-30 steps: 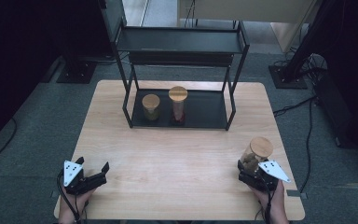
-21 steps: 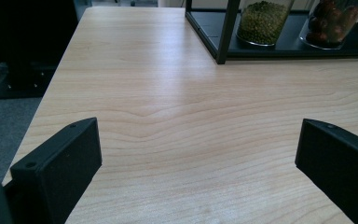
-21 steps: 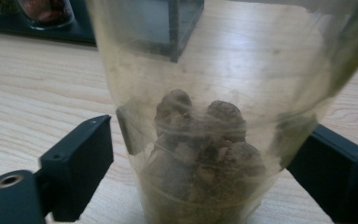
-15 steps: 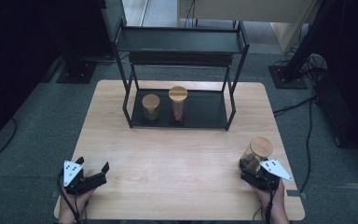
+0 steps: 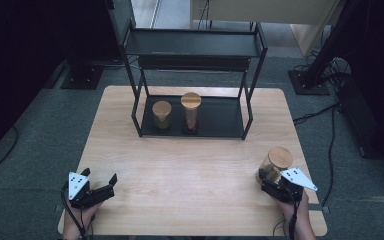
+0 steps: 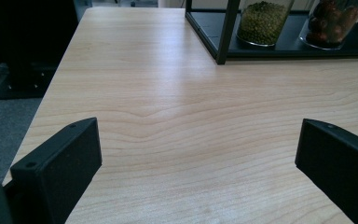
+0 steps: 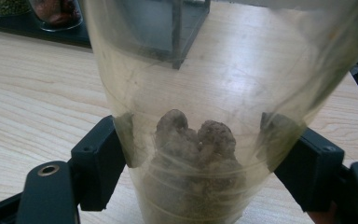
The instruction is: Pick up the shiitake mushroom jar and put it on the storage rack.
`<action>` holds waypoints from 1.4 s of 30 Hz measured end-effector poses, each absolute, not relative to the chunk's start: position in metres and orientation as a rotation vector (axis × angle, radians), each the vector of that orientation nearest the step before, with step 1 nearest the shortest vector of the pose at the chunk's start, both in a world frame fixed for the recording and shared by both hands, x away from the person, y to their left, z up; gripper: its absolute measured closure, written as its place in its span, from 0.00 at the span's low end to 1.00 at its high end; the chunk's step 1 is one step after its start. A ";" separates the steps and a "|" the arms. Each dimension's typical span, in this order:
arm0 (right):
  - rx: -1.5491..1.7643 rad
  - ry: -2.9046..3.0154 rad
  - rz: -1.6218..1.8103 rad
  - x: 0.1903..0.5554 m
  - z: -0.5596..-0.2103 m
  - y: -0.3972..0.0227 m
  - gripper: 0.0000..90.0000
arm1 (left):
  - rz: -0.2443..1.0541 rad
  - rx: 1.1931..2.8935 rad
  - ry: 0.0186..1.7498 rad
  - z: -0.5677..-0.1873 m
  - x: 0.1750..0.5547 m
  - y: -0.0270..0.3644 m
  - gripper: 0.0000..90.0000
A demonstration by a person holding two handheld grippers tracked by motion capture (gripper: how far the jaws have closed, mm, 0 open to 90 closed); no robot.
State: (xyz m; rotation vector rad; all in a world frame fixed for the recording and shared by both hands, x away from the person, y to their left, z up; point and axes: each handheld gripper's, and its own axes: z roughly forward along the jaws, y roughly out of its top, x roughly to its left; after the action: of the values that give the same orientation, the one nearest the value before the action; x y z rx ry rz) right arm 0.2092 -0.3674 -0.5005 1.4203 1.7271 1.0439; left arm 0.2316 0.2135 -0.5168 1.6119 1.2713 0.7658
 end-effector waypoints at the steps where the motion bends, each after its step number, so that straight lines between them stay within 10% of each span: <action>1: 1.422 1.730 1.045 0.209 -0.500 -0.368 0.27 | 0.766 1.612 1.271 -0.517 0.232 0.214 0.01; 42: 1.407 1.788 1.059 0.226 -0.484 -0.357 0.27 | 0.764 1.611 1.268 -0.517 0.231 0.214 0.01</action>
State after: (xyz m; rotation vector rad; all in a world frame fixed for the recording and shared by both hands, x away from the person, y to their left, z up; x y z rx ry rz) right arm 0.2265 -0.3569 -0.4840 1.4071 1.7884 1.0595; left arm 0.2315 0.2136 -0.5168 1.6112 1.2685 0.7637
